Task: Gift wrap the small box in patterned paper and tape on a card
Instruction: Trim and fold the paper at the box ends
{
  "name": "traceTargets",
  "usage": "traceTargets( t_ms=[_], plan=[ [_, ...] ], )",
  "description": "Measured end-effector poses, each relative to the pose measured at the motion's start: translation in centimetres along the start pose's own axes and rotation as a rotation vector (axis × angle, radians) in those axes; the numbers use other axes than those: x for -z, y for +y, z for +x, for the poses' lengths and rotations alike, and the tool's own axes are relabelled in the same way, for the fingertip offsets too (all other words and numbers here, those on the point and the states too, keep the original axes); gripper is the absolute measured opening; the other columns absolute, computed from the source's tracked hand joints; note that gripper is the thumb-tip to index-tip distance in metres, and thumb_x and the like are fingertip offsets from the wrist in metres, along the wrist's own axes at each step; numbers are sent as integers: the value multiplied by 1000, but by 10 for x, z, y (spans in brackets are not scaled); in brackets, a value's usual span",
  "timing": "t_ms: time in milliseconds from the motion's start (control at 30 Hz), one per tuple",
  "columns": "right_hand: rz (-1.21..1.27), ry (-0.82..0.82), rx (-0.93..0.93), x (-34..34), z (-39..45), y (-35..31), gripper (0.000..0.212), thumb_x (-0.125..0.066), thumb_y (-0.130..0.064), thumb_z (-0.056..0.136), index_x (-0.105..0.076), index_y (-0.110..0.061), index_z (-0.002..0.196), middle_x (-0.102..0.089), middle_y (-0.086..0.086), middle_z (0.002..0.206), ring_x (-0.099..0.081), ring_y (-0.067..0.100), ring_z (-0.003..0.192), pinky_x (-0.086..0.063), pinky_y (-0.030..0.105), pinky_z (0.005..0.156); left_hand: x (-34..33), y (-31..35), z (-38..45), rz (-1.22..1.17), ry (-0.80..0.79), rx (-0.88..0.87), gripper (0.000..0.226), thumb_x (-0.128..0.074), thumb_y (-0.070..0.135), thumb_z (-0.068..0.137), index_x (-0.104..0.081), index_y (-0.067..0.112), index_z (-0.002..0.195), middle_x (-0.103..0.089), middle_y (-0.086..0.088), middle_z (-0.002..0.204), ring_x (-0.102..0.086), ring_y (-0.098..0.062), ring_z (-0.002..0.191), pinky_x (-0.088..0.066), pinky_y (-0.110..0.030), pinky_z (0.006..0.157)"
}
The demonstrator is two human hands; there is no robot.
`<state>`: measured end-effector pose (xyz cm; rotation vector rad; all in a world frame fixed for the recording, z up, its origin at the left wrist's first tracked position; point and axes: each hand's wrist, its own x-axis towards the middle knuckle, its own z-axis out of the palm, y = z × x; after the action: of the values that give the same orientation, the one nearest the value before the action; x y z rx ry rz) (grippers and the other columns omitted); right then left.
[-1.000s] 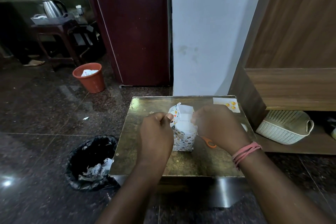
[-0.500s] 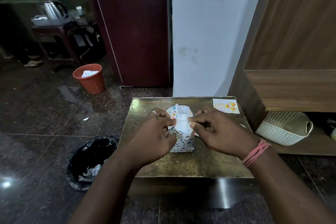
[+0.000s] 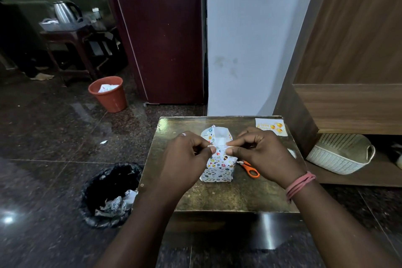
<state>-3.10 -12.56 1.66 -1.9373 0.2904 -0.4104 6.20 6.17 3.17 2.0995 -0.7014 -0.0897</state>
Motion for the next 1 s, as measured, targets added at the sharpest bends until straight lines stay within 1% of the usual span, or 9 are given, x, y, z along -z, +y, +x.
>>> traceTargets(
  t_ms=[167,267,333,433,500,600,667,833,1000],
  plan=[
    [62,19,-38,-6,-1,-3,9,-84,-15,82,-78,-16,75,-73,2,76,-70,20,65,-57,28,62,0,1,2,-80,-21,96,12,-82,25,85,-73,26,78,-72,7,78,-69,-7,67,-57,-33,69],
    [65,0,-79,-6,1,-4,8,-82,-15,84,-75,-17,80,-73,3,72,-69,20,62,-58,32,61,2,2,3,-97,6,119,29,-87,26,79,-63,30,95,-68,10,91,-68,-9,77,-54,-31,71],
    [101,-32,-77,-6,3,-3,20,-83,-13,83,-71,-17,97,-67,3,74,-64,19,63,-61,39,64,4,2,6,-84,-2,147,49,-88,28,78,-58,32,117,-62,12,104,-63,-9,90,-49,-26,71],
    [144,-87,-125,-5,7,1,54,-80,-11,85,-54,-23,130,-58,3,78,-60,16,66,-59,34,62,5,4,9,-144,-95,196,72,-83,21,86,-48,35,147,-61,10,118,-61,0,91,-44,-12,63],
    [153,-146,-146,-3,8,1,63,-78,-12,87,-48,-26,140,-56,6,79,-61,22,65,-57,35,61,5,4,11,-221,-152,177,46,-77,17,91,-65,32,132,-73,9,114,-70,0,84,-48,-7,63],
    [200,-190,-157,0,11,1,58,-75,-8,89,-53,-23,141,-53,12,83,-61,25,63,-56,37,59,4,-1,15,-374,-203,242,19,-68,26,99,-75,28,117,-80,6,98,-76,-16,91,-60,-34,86],
    [216,-213,-163,1,12,0,52,-73,-6,90,-57,-21,137,-51,12,84,-61,23,61,-55,36,56,2,-6,19,-400,-202,257,17,-62,29,103,-76,31,112,-80,4,96,-76,-26,95,-60,-47,92],
    [249,-257,-177,1,13,0,42,-73,-3,90,-64,-22,126,-52,13,85,-59,22,57,-52,32,51,-4,-9,24,-437,-135,280,11,-70,15,97,-78,21,103,-79,0,87,-72,-11,69,-56,-29,63],
    [259,-265,-177,1,12,-1,42,-74,-4,89,-65,-24,125,-49,12,85,-59,21,56,-51,30,49,-8,-8,28,-580,-157,357,12,-73,3,90,-77,8,100,-69,7,63,-61,-7,55,-48,-23,55]
  ],
)
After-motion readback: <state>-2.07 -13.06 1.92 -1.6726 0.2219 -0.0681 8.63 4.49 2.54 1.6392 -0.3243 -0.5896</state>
